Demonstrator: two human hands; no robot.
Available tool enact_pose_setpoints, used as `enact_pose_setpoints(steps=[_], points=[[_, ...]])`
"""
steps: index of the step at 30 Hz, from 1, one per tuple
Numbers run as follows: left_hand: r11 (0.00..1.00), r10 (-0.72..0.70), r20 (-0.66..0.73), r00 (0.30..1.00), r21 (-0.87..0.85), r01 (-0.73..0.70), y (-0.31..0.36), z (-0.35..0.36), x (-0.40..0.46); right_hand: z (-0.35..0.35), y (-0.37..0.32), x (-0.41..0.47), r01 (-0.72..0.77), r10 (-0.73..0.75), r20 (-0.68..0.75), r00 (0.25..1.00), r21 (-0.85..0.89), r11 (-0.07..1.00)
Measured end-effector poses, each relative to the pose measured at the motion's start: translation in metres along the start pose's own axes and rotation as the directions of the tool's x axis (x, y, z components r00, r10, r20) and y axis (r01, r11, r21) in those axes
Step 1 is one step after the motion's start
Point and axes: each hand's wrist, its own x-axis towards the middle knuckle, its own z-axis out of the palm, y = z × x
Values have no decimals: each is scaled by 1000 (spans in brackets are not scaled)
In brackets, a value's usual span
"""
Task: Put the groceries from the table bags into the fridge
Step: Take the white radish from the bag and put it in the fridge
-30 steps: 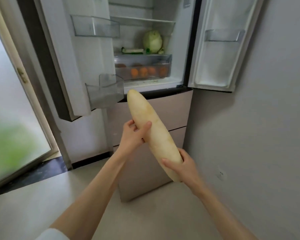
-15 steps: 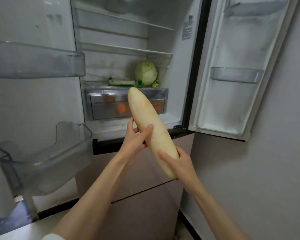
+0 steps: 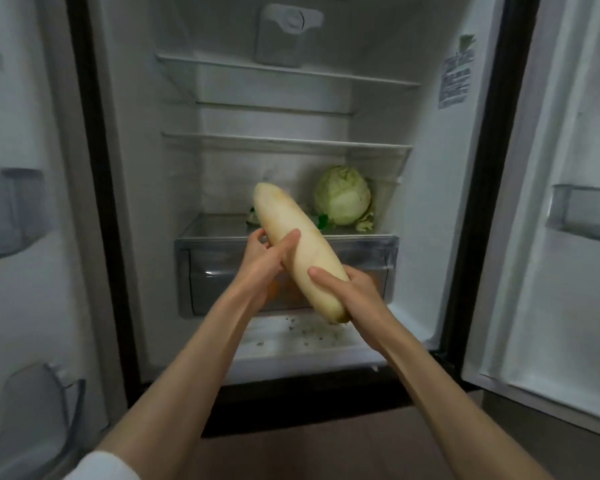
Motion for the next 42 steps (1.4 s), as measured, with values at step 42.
enact_pose_setpoints(steps=[42], points=[[929, 180, -419, 890, 370, -13, -7, -116, 207, 127, -8, 260, 102, -59, 341, 938, -110, 989]])
